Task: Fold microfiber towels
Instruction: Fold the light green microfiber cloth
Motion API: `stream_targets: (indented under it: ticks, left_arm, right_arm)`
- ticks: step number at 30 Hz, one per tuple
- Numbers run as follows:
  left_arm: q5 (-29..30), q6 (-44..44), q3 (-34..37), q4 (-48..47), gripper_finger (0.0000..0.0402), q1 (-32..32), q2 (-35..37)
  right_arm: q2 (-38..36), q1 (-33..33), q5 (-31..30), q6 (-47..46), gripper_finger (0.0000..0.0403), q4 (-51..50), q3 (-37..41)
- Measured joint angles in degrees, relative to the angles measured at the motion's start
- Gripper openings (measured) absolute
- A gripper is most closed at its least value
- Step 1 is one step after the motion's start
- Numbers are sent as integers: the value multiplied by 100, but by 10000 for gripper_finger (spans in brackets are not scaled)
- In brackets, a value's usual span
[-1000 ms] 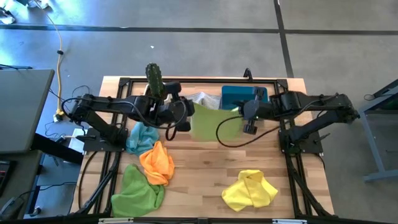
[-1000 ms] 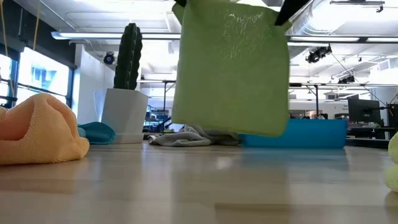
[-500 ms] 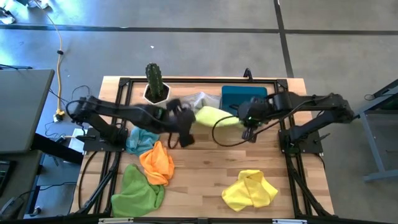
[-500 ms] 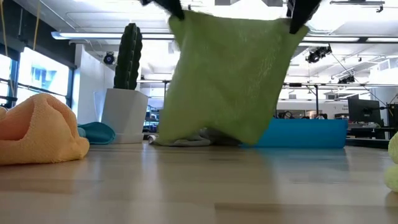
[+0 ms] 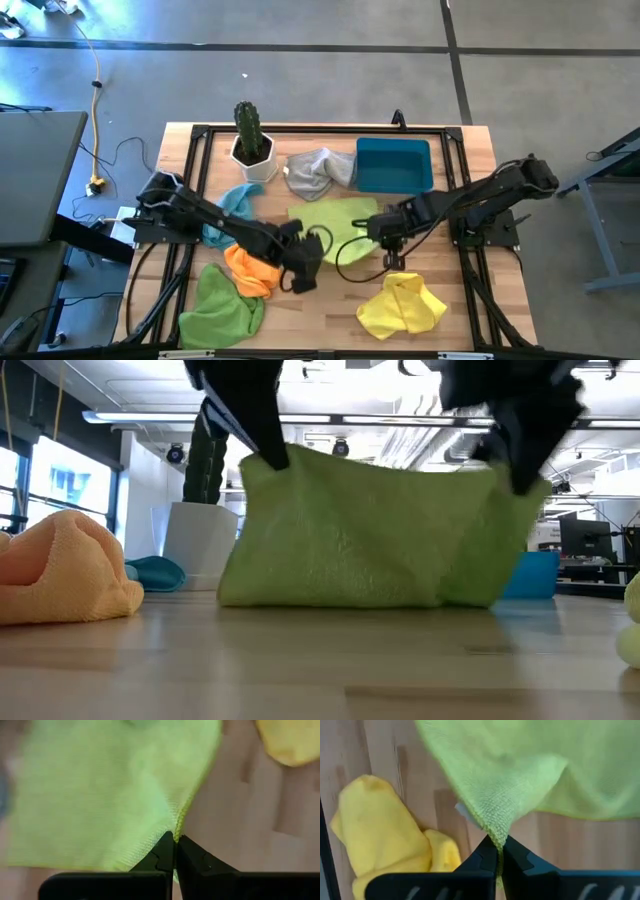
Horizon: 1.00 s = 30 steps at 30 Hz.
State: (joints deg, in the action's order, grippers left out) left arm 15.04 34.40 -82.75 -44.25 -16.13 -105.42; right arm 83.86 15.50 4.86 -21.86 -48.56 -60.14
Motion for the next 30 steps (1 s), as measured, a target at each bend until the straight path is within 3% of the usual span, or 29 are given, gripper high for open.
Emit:
stream_targets:
  ticks: [6, 12, 20, 26, 30]
  left_arm:
    - [-833, 329, 4, 541, 0, -211, -319]
    - [-1247, 455, -3, 704, 0, -281, -353]
    - [-632, 495, -1, 346, 0, -165, -342]
    - [-232, 456, -1, -128, 0, 71, -342]
    - [-100, 291, -1, -335, 0, 278, -342]
  right_arm:
    - [-5, 487, 819, -48, 0, 1290, 802]
    - [-87, 757, 1293, 625, 0, 1663, 875]
    - [-40, 508, 571, 1663, 0, 1218, 870]
    - [-40, 101, 367, 2490, 0, 831, 870]
    - [-40, -163, -206, 3217, 0, 847, 870]
